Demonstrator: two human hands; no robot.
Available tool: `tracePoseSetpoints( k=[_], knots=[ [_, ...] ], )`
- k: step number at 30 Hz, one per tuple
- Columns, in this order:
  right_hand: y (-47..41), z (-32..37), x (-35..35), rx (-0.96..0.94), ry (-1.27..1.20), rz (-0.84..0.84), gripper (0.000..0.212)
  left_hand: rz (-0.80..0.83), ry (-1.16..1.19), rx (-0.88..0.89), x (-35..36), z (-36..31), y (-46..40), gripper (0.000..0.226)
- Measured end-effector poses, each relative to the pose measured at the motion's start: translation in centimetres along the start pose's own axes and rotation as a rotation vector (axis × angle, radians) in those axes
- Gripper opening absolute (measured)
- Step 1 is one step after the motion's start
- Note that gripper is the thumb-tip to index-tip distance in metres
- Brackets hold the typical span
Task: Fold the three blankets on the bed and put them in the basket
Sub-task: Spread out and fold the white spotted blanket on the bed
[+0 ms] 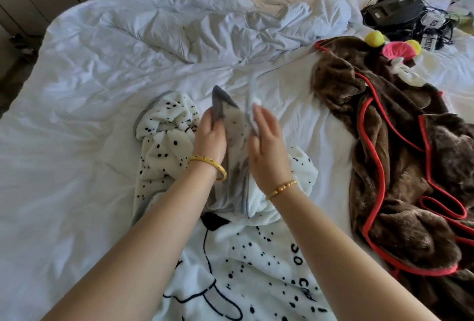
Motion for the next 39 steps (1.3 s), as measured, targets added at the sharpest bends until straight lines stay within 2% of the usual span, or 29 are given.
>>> tracePoseSetpoints(
  k=[2, 4, 7, 10, 12, 14, 16, 18, 20, 21, 22, 24, 27, 29, 31, 33, 36, 39],
  knots=[
    [0.8, -0.1, 1.5, 0.019, 0.196, 0.139, 0.053, 0.072, -0.049, -0.008, 0.7, -0.3, 0.8, 0.036],
    [1.8, -1.1, 2.1, 0.097, 0.277, 0.205, 0.055, 0.106, -0.039, -0.058, 1.0, 0.3, 1.3, 0.041],
    [2.6, -1.9, 2.3, 0.155, 0.27, 0.23, 0.056, 0.175, 0.122, -0.088, 1.6, 1.1, 1.9, 0.028],
    [2.7, -2.0, 2.6, 0.157, 0.288, 0.328, 0.058, 0.101, -0.008, -0.03, 1.2, 1.6, 1.6, 0.026],
    [2.6, -1.8, 2.6, 0.199, 0.178, 0.35, 0.057, 0.0, -0.082, -0.029, 0.2, 2.2, 1.0, 0.019],
    [1.9, -1.4, 2.0, 0.28, -0.076, 0.198, 0.054, -0.004, -0.115, -0.003, -0.2, 2.6, 0.5, 0.017],
    [0.9, -1.3, 2.0, 0.414, -0.373, 0.095, 0.045, 0.13, -0.182, 0.072, 0.4, 2.5, 0.6, 0.022],
    [-0.2, -1.8, 3.2, 0.637, -0.625, 0.11, 0.053, 0.341, -0.2, 0.142, 1.5, 2.6, 0.8, 0.044],
    [-1.3, -2.7, 4.2, 0.751, -0.527, 0.121, 0.053, 0.495, -0.051, 0.067, 1.9, 3.3, 0.8, 0.057],
    [-1.7, -3.4, 4.7, 0.751, -0.397, 0.117, 0.045, 0.496, 0.007, 0.004, 1.6, 3.9, 0.4, 0.056],
    [-2.0, -4.0, 5.2, 0.725, -0.284, 0.086, 0.033, 0.443, 0.029, -0.05, 1.0, 4.7, -0.3, 0.053],
    [-2.2, -5.4, 6.3, 0.654, -0.177, 0.041, 0.017, 0.212, -0.045, -0.124, -1.0, 6.6, -2.0, 0.044],
    [-1.0, -8.0, 8.9, 0.623, -0.128, 0.135, 0.022, -0.267, -0.321, -0.218, -5.9, 9.7, -4.9, 0.03],
    [-0.4, -9.4, 10.4, 0.599, -0.095, 0.224, 0.032, -0.388, -0.431, -0.315, -8.6, 12.1, -6.8, 0.041],
    [-0.5, -10.7, 11.5, 0.588, -0.07, 0.276, 0.037, -0.337, -0.382, -0.457, -9.9, 14.8, -8.6, 0.058],
    [-0.9, -11.8, 12.4, 0.587, -0.074, 0.317, 0.041, -0.228, -0.214, -0.55, -10.1, 16.9, -10.1, 0.067],
    [-1.3, -12.7, 13.1, 0.566, -0.053, 0.36, 0.045, -0.093, -0.034, -0.477, -10.0, 17.5, -12.0, 0.043],
    [-1.4, -13.2, 12.9, 0.554, -0.111, 0.306, 0.043, -0.082, 0.101, -0.385, -10.2, 16.2, -12.9, 0.006]
  ],
)
Point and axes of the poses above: each hand's wrist, its own y-axis away from the middle knuckle, its own x-axis out of the palm, z = x × y, the point moved 5 cm from there along -y, towards the middle knuckle, and after that the axes turned 13 degrees about -y, right-handed, at the moved point
